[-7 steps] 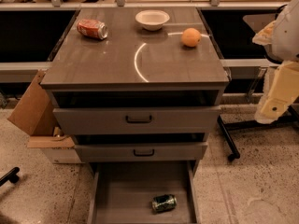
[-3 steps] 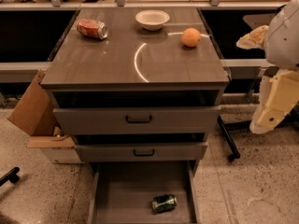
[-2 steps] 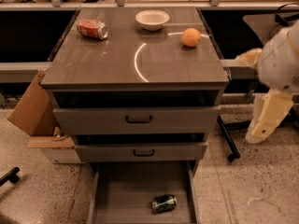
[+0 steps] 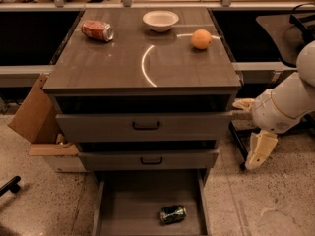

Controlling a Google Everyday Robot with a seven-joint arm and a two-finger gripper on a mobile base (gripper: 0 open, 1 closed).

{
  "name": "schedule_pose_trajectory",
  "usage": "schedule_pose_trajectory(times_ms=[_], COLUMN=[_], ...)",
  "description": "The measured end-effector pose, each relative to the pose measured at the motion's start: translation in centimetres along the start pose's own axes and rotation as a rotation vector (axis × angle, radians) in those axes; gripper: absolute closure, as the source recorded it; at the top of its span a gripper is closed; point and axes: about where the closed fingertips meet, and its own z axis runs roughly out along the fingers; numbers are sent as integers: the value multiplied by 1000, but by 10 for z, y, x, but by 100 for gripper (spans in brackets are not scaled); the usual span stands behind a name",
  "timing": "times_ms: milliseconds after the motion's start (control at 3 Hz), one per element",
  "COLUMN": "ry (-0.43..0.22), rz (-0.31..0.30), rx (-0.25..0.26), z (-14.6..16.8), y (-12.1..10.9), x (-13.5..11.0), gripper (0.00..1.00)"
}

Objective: Pick green can from bottom drawer and place on counter

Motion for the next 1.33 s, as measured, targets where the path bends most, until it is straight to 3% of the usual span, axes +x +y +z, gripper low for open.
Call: schedule_pose_trajectory(times_ms=[333,1333], ry=[0,-10], rz=[0,-141], rx=[0,-1], z=[0,55], y=[0,24], x=[0,11], gripper=[0,0])
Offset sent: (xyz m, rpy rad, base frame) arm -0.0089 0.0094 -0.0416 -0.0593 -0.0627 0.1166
